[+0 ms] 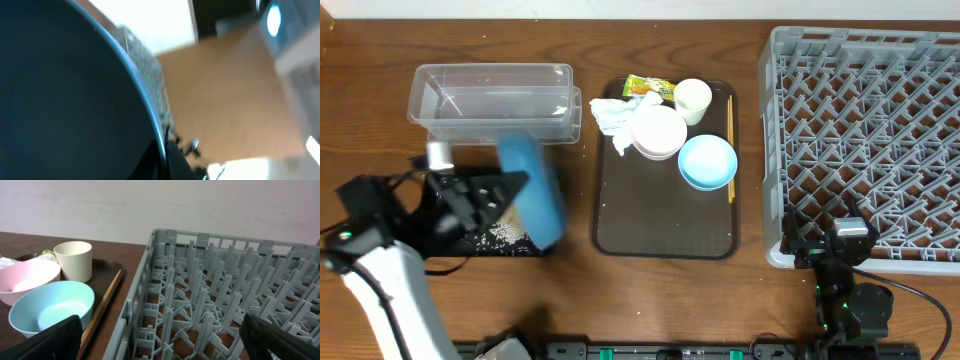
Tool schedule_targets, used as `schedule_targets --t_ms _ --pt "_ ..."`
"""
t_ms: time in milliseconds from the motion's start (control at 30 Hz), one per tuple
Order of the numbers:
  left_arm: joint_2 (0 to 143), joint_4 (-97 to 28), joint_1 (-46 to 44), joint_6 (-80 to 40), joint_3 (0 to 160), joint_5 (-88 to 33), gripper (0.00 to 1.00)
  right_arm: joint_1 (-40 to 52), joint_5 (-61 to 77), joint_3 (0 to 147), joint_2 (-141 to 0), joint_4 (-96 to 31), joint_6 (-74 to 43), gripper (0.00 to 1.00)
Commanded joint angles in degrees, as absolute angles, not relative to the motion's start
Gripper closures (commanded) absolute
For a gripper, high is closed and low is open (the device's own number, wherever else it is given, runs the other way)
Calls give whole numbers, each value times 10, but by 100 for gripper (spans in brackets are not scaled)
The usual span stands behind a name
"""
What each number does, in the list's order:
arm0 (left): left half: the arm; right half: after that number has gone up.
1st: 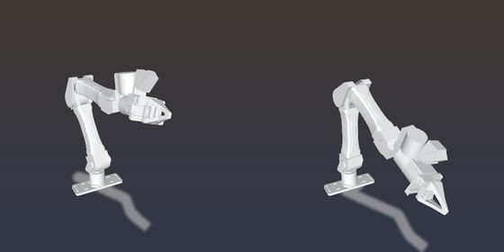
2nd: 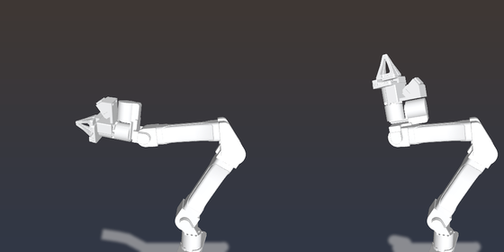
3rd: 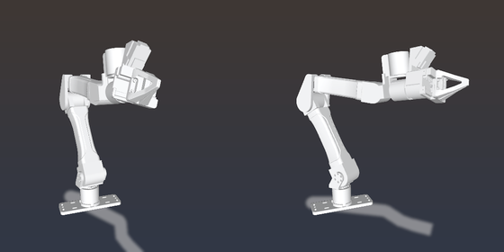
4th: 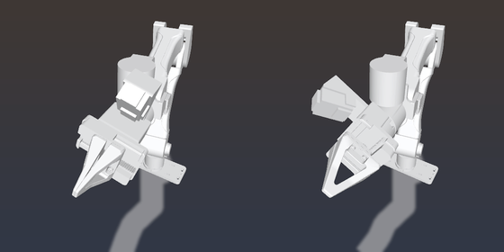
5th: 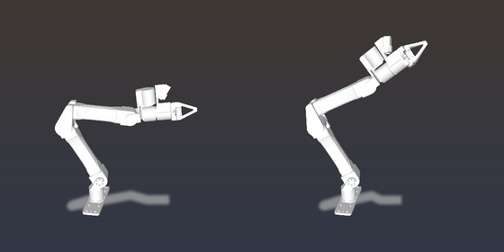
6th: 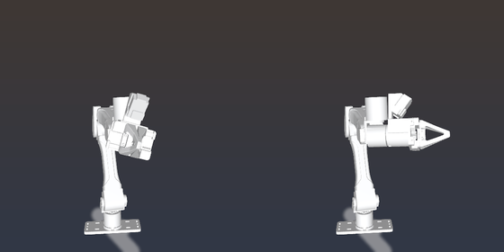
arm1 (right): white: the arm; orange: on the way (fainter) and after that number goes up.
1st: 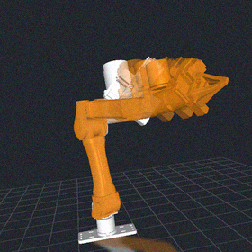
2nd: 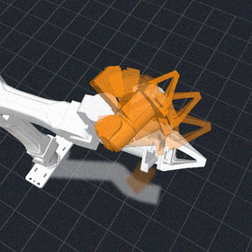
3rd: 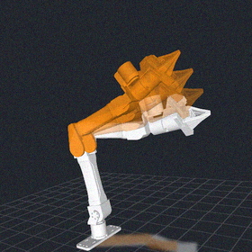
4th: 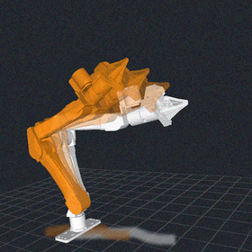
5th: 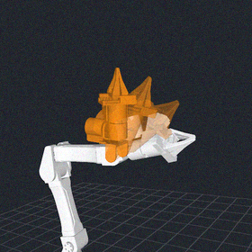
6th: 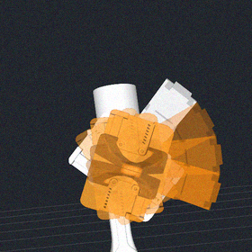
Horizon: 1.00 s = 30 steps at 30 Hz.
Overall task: Sort waste into correct bins and load items into the dishwasher rack
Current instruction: 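Carry the blue plate back and set it on the brown tray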
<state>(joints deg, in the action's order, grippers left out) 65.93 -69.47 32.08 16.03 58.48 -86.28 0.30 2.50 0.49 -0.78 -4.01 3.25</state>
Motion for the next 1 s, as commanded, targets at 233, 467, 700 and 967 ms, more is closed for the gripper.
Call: schedule_targets --t_ms 233,467,700,967 --pt "615 -569 23 -18 589 -573 93 7 19 3 -5 -41 37 1" --pt "630 -438 -243 -193 589 -219 93 7 19 3 -5 -41 37 1" --pt "719 -372 -427 -230 589 -11 93 7 19 3 -5 -41 37 1" --pt "874 -257 -512 -230 589 11 93 7 19 3 -5 -41 37 1"
